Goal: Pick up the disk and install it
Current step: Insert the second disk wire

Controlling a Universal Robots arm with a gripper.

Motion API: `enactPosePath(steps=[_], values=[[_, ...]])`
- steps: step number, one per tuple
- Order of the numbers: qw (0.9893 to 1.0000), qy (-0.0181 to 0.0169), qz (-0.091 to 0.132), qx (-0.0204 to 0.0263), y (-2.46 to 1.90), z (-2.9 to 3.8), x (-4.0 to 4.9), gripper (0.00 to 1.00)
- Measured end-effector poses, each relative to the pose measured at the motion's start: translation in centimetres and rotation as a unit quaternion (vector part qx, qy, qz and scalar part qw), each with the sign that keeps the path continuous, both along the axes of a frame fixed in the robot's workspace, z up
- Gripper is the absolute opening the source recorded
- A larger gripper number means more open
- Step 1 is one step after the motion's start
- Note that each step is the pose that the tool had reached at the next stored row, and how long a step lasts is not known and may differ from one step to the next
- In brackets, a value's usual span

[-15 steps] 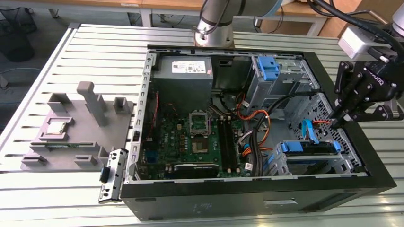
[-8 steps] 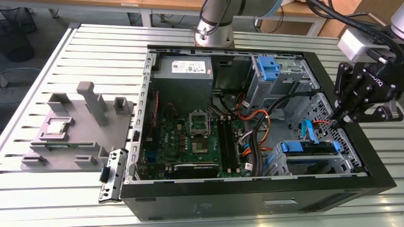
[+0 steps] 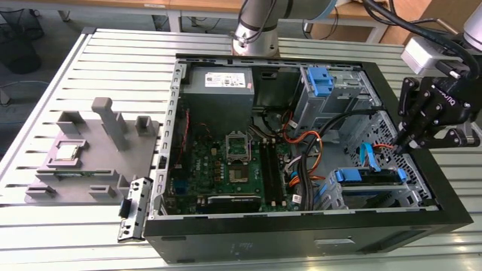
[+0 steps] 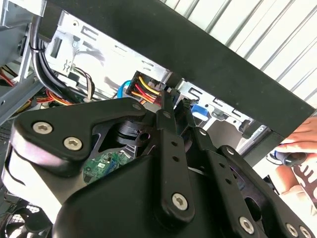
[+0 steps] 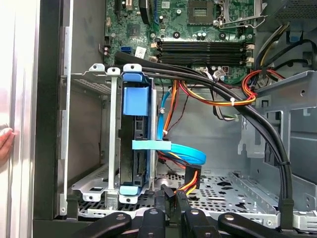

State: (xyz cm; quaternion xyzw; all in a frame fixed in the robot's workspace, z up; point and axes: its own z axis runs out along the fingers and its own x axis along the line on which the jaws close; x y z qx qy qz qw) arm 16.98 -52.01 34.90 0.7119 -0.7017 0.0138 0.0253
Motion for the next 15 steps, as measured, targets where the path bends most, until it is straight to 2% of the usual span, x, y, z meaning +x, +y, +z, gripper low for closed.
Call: enactPosePath(steps=[4, 15], values=[[1.0000, 0.0000, 0.000, -0.0041, 0.00, -0.19, 0.00, 0.24], [1.0000, 0.0000, 0.000, -0.0091, -0.03, -0.54, -0.20, 0.24]])
